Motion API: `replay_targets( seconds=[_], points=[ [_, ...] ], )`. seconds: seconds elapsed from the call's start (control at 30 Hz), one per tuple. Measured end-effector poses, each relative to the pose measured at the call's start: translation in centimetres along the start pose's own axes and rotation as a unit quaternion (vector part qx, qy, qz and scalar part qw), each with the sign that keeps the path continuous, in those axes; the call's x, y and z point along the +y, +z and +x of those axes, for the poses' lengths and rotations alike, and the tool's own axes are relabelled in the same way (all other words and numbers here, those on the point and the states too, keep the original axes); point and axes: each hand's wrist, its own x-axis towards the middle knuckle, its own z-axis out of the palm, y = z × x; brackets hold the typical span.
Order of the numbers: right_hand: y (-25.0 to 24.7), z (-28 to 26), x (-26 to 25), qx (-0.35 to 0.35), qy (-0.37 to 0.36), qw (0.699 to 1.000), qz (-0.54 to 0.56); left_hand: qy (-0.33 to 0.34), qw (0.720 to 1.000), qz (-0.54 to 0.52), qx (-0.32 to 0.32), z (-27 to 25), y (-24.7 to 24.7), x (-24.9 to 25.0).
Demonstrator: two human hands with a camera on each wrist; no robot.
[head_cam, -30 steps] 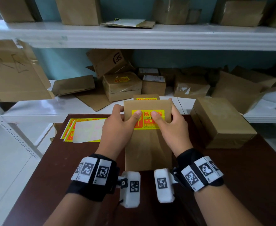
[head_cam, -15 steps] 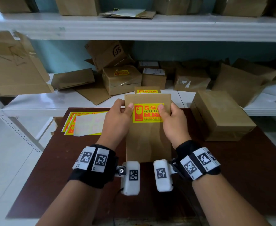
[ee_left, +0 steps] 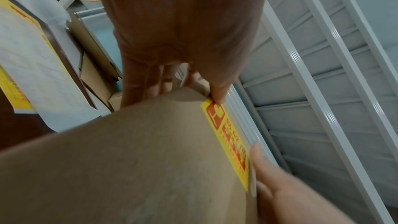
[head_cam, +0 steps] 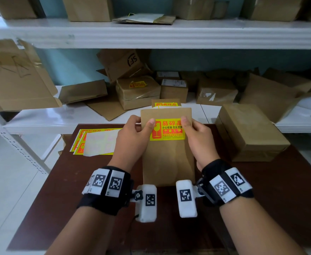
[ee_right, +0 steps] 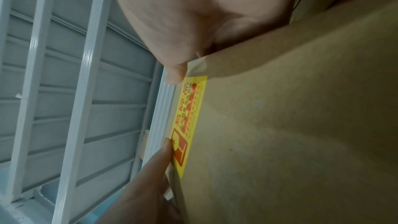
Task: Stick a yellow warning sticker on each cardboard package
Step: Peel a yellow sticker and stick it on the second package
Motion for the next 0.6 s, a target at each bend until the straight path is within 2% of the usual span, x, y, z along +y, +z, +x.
replay_targets(
  seconds=[0.17,0.37,0.6],
  points=[
    [-0.6,-0.1,-0.3,-0.032,0.011,0.999,0.031,-0.002,0.997,-0.062,-0.042,0.4,-0.8,-0.2],
    [-1.7,0.0,-0.2,-0.092,-0.011,0.996,-0.006,-0.014,0.987,-0.121,-0.104,0.5,-1.6,-0.4],
    [-1.5,-0.1,0.1,-0.096,-0.011,0.994,-0.049,-0.033,0.981,-0.142,-0.129,0.8,-2.0,-1.1]
  ],
)
